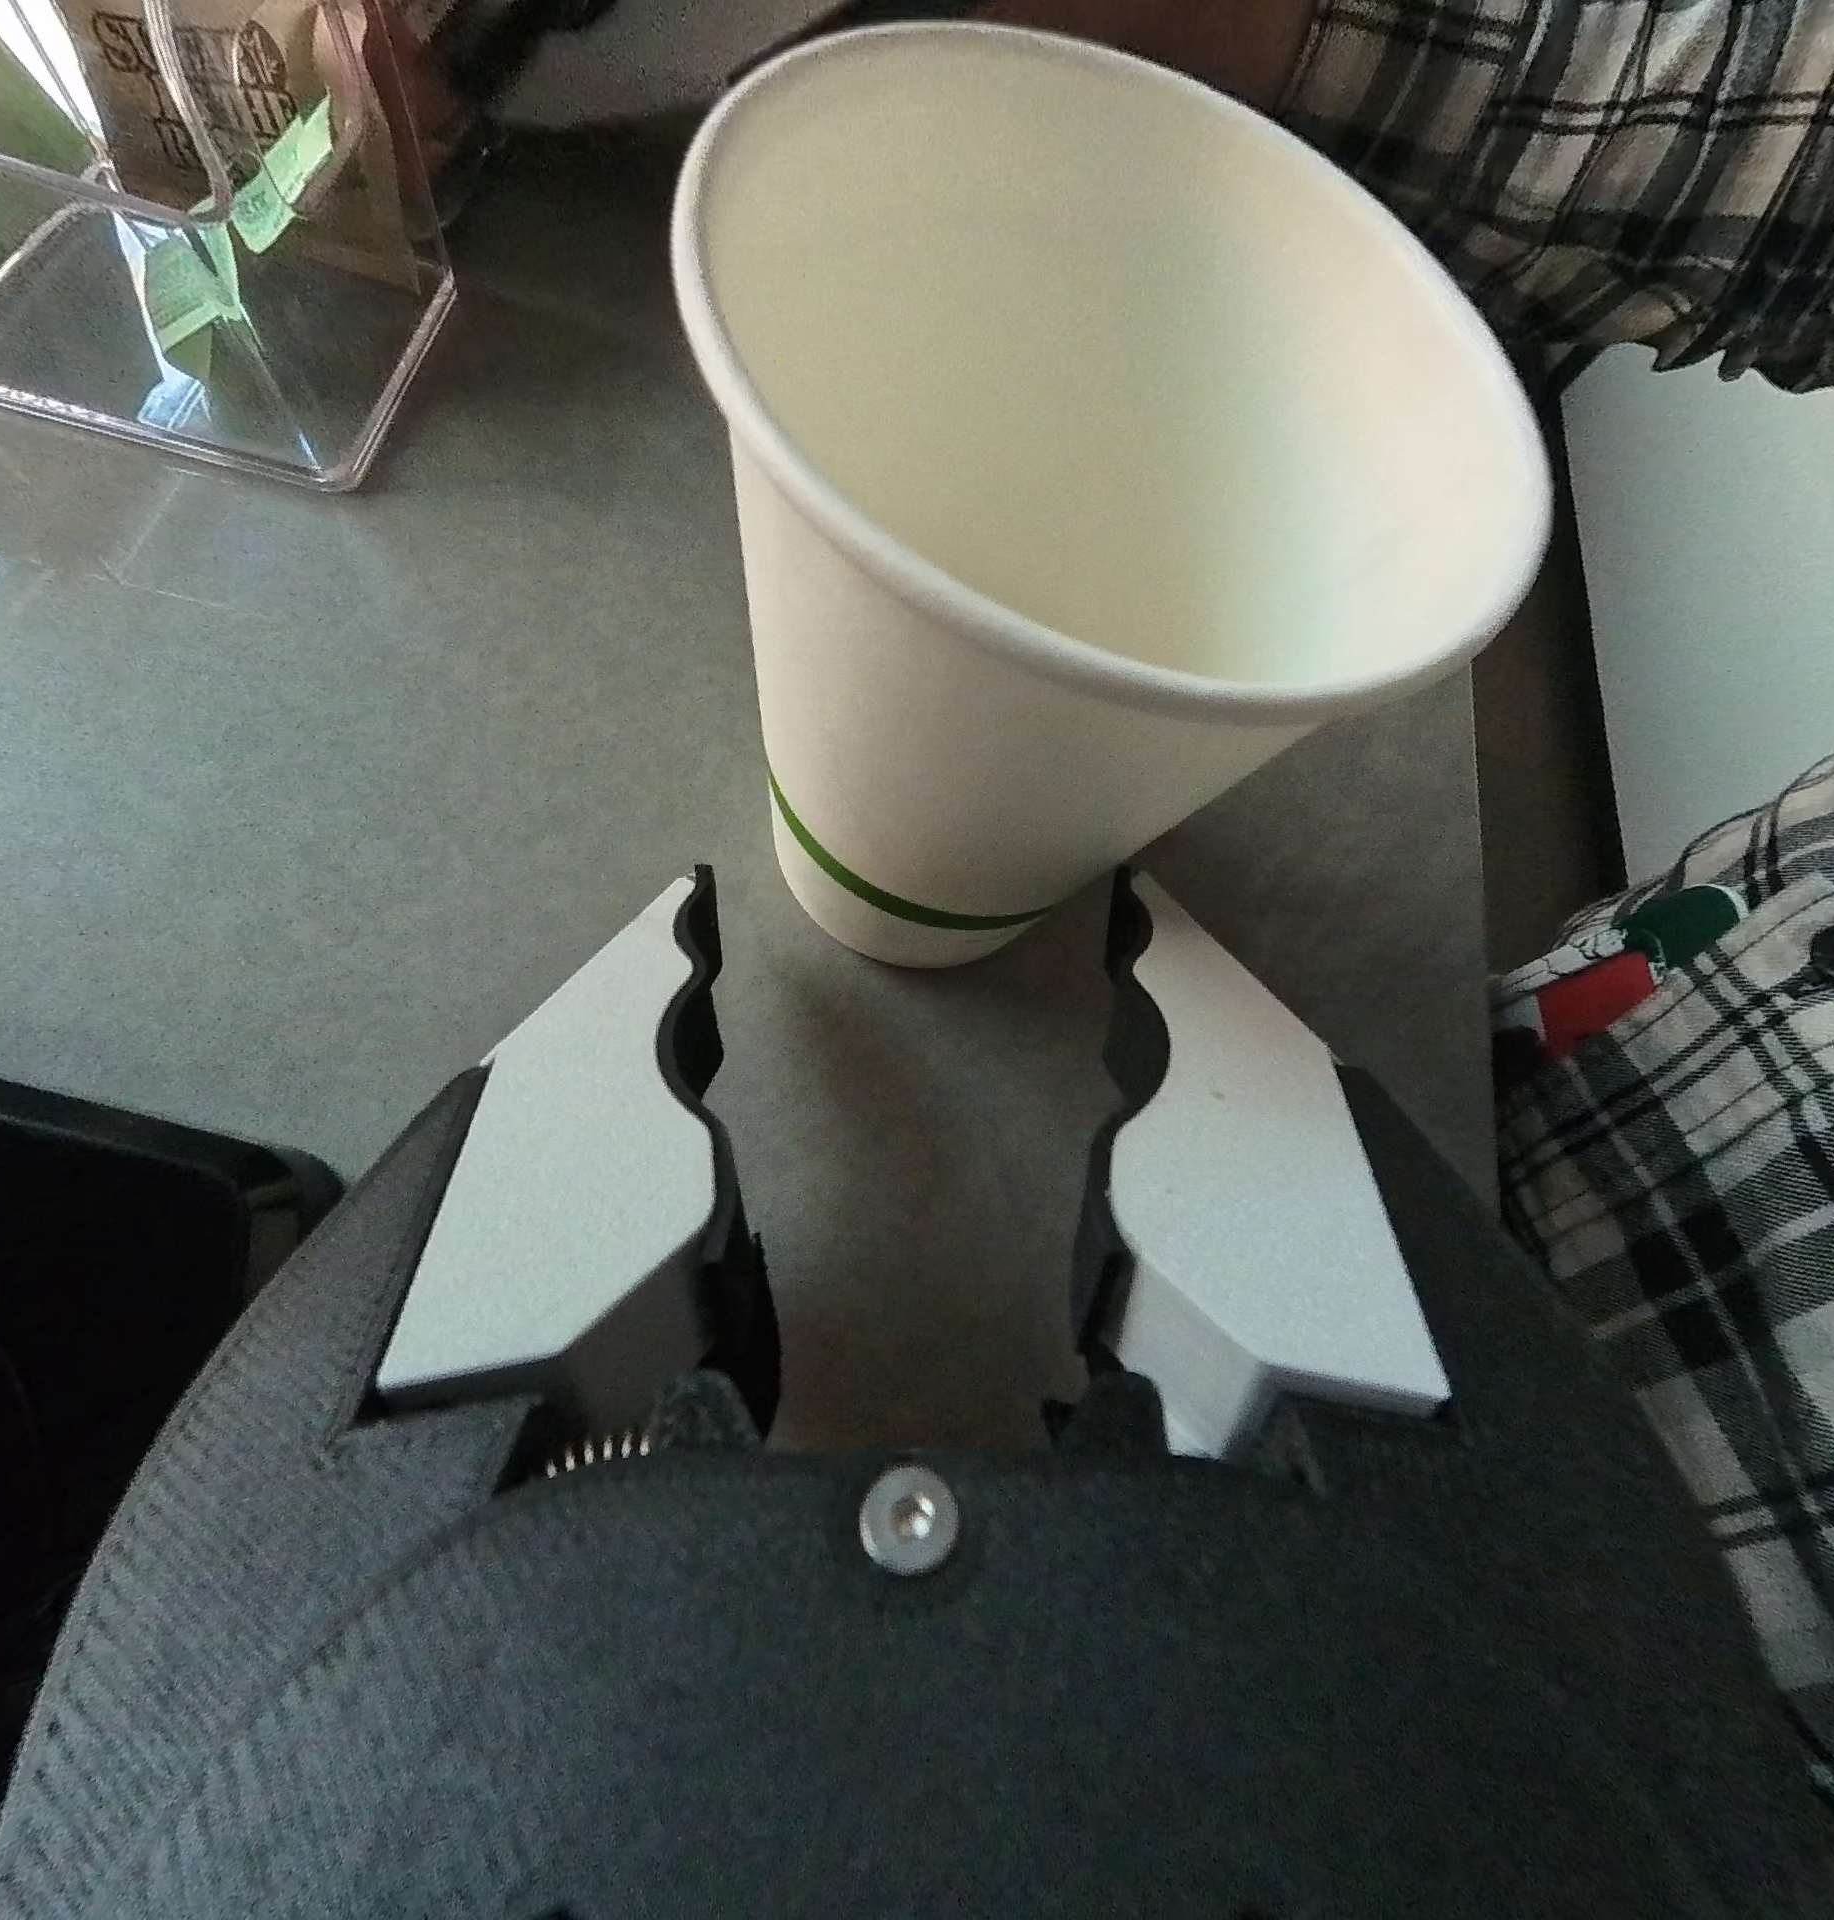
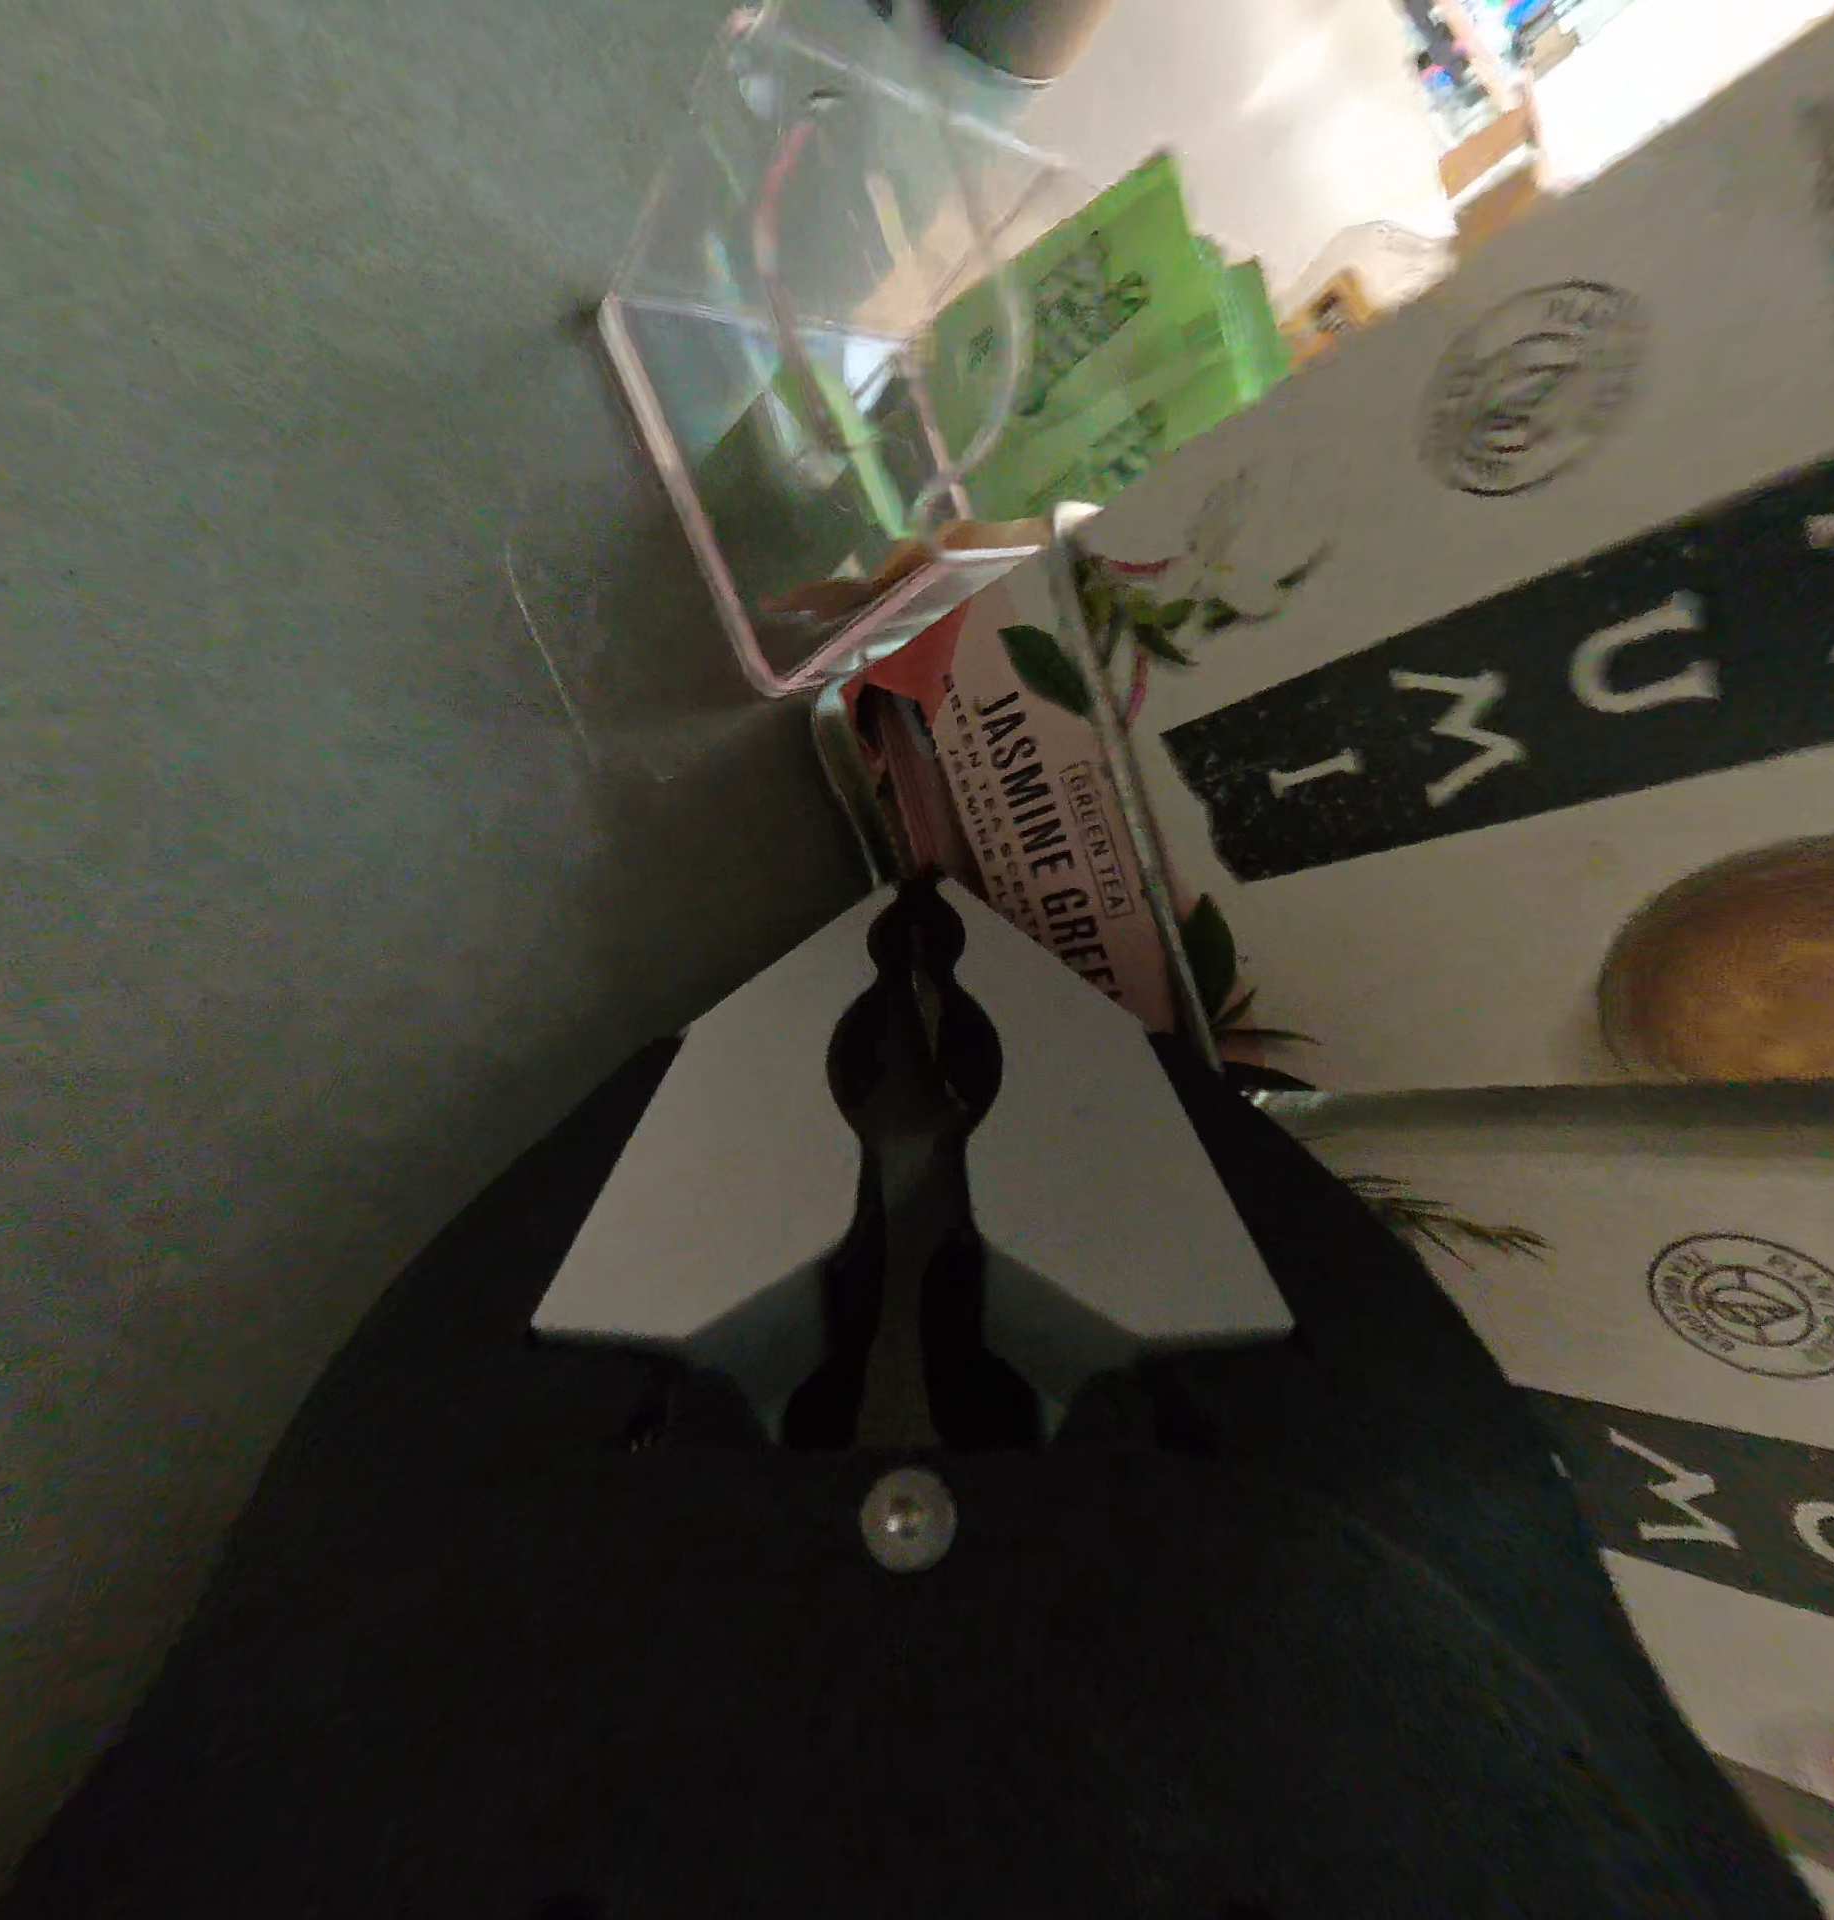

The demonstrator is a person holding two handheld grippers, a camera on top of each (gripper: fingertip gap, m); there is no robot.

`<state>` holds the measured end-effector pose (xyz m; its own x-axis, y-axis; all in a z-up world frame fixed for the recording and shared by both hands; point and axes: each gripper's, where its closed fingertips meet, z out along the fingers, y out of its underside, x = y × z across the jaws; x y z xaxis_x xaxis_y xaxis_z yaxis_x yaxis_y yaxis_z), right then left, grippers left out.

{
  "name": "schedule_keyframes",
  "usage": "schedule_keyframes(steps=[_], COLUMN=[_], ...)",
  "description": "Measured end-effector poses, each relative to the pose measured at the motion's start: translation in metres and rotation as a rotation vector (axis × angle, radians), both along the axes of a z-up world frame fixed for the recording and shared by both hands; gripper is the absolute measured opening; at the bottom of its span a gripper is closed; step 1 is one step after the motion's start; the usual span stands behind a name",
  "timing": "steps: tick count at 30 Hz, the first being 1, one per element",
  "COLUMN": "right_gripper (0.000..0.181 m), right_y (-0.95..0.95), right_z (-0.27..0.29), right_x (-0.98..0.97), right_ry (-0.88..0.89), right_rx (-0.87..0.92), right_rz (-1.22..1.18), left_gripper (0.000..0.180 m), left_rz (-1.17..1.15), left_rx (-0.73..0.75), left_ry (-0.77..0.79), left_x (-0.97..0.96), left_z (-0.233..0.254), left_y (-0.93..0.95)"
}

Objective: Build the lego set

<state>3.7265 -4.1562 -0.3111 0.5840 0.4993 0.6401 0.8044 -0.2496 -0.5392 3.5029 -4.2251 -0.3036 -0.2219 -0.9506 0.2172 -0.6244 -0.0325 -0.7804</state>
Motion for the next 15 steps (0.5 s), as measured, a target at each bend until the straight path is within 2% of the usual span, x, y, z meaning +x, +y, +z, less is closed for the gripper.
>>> schedule_keyframes(steps=[2,7,15], right_gripper=[0.0,0.0,0.0], right_y=[0.0,0.0,-0.01], right_z=[0.001,0.001,0.002], right_x=[0.002,0.002,-0.005], right_ry=[0.049,0.004,0.033], right_rx=[-0.018,0.006,-0.006], right_rz=[0.002,-0.005,0.005], left_gripper=[0.073,0.073,0.073], left_rz=[-0.002,-0.002,0.004], left_rx=[-0.003,0.001,0.005], left_ry=[0.0,0.003,0.004], left_x=[0.0,0.001,0.0], left_z=[0.0,-0.001,-0.001], left_y=[0.0,0.0,0.001])
